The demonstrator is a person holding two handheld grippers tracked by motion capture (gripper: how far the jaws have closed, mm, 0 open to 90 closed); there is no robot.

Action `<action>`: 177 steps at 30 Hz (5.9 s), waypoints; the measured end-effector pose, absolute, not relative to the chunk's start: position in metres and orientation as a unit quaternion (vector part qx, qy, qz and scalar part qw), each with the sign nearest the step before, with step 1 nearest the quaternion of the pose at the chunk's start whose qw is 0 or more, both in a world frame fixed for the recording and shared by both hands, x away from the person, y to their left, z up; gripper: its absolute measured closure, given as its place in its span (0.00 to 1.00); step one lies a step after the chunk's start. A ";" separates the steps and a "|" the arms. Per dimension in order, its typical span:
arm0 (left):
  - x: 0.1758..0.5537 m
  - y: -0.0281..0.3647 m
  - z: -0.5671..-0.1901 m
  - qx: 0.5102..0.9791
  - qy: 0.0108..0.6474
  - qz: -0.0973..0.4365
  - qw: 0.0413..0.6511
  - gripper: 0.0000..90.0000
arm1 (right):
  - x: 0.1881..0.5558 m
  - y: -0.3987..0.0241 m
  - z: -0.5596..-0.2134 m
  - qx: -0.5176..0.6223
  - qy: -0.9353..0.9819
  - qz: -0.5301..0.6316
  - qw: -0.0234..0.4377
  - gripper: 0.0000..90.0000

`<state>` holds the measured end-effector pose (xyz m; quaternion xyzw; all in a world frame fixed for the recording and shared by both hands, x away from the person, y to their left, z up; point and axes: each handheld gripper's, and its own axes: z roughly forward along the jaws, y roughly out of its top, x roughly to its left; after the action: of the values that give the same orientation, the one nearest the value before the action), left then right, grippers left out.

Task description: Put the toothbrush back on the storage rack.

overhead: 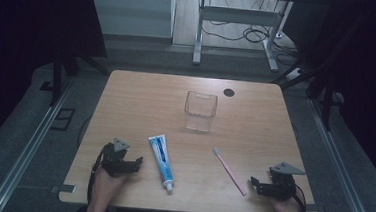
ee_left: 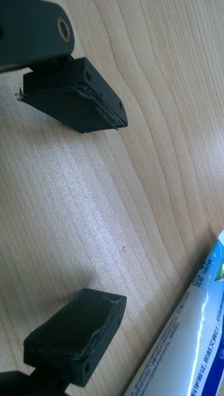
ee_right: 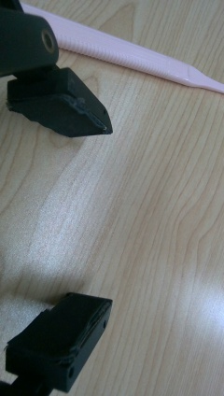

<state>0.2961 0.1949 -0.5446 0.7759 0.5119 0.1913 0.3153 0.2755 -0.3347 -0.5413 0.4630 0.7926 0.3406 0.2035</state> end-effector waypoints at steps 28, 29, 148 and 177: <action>0.296 0.195 -0.545 0.774 0.514 0.192 0.316 0.15 | 0.275 -0.335 -0.540 0.465 0.792 0.340 0.203 0.19; 0.296 0.195 -0.545 0.774 0.514 0.192 0.316 0.15 | 0.275 -0.335 -0.540 0.465 0.792 0.340 0.203 0.19; 0.296 0.195 -0.545 0.774 0.514 0.192 0.316 0.15 | 0.343 -0.204 -0.499 0.336 0.939 0.063 0.023 0.86; 0.296 0.195 -0.545 0.774 0.514 0.192 0.316 0.15 | 0.352 -0.209 -0.470 0.338 0.936 0.092 0.010 0.87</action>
<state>0.2959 0.1946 -0.5446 0.7743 0.5137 0.1921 0.3156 0.3523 -0.2091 -0.4697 0.3385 0.9364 0.0920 0.0104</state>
